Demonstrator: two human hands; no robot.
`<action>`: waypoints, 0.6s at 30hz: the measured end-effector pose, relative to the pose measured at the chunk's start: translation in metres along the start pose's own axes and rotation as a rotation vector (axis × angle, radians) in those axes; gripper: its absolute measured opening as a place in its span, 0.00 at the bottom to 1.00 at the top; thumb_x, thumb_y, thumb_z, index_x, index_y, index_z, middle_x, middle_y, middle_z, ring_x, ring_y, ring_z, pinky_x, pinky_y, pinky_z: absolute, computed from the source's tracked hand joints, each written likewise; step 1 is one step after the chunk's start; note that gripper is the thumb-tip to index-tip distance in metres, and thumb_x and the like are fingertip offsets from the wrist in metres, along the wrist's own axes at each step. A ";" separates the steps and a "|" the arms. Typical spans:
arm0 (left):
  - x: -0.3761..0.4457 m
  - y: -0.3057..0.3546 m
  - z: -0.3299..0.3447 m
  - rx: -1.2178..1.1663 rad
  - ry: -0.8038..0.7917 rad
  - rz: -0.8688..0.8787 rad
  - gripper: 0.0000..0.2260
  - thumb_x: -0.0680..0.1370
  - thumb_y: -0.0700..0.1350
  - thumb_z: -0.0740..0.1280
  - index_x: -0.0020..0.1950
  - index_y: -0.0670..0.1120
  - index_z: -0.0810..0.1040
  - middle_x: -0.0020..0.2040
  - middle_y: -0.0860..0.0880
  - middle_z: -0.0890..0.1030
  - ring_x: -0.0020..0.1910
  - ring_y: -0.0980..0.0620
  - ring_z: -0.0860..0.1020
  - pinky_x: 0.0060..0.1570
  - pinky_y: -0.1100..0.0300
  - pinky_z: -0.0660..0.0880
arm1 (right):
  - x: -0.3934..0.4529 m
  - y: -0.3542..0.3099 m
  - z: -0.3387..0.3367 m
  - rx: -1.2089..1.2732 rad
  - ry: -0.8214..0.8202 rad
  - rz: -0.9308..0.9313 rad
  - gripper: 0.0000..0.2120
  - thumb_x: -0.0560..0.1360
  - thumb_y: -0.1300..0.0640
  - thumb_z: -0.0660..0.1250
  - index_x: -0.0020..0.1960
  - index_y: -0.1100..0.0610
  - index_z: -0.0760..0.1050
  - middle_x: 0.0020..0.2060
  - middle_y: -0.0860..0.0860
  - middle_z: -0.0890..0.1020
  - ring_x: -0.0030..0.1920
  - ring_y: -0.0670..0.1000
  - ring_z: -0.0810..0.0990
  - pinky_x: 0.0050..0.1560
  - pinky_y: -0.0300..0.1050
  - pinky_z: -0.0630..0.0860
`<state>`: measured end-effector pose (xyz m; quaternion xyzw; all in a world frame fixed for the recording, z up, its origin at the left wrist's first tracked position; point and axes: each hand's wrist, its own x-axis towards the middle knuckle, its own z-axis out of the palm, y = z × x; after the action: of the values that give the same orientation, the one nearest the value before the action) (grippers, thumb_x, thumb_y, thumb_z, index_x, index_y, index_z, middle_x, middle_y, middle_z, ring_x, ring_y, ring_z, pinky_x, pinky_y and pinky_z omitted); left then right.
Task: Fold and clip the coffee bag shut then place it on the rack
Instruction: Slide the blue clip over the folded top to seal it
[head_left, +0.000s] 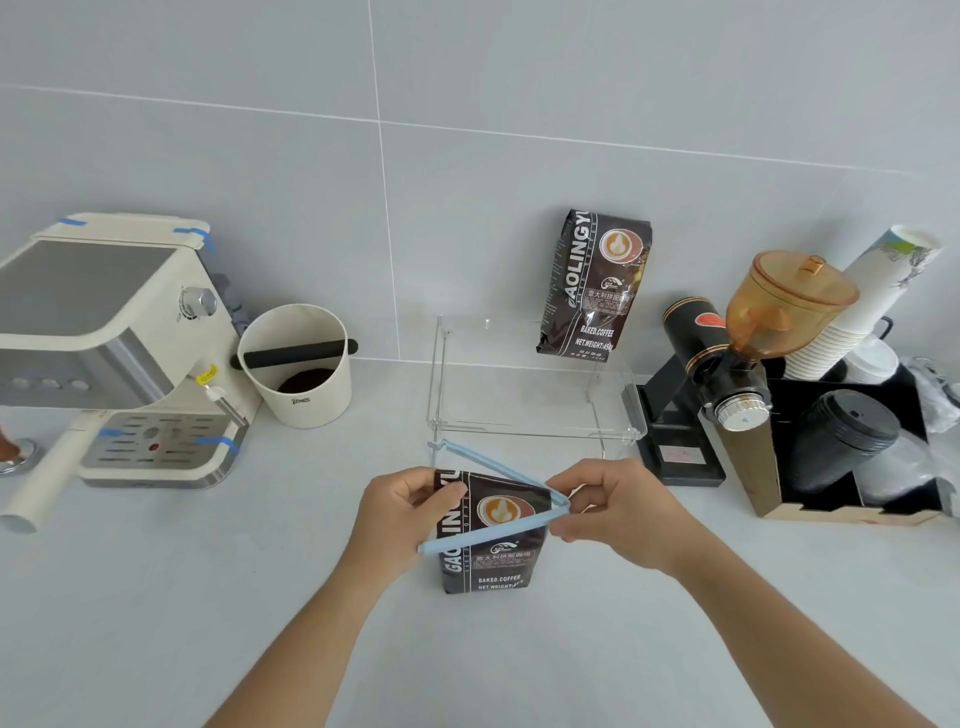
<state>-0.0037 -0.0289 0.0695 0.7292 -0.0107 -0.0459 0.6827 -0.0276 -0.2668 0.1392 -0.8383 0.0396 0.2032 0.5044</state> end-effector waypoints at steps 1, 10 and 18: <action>0.000 -0.001 -0.001 -0.006 -0.018 -0.006 0.04 0.74 0.35 0.70 0.42 0.38 0.84 0.32 0.52 0.86 0.27 0.63 0.78 0.31 0.73 0.71 | 0.000 -0.002 0.002 0.004 0.012 -0.008 0.13 0.67 0.65 0.78 0.48 0.52 0.84 0.32 0.54 0.85 0.33 0.50 0.79 0.28 0.36 0.68; -0.006 -0.006 -0.016 0.120 -0.145 0.064 0.17 0.79 0.35 0.64 0.33 0.51 0.79 0.26 0.57 0.71 0.28 0.62 0.65 0.30 0.69 0.62 | 0.006 0.004 0.011 0.090 0.044 -0.086 0.14 0.68 0.66 0.76 0.40 0.46 0.86 0.36 0.62 0.86 0.33 0.49 0.82 0.42 0.51 0.72; -0.010 -0.011 -0.014 -0.024 -0.070 0.049 0.13 0.74 0.31 0.68 0.45 0.48 0.86 0.40 0.51 0.87 0.41 0.58 0.81 0.44 0.69 0.75 | 0.004 0.005 0.021 0.083 0.100 -0.177 0.16 0.68 0.65 0.77 0.37 0.43 0.85 0.34 0.60 0.85 0.30 0.48 0.80 0.38 0.52 0.74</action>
<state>-0.0133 -0.0132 0.0599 0.7184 -0.0519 -0.0550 0.6915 -0.0312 -0.2508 0.1244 -0.8261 -0.0009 0.1140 0.5518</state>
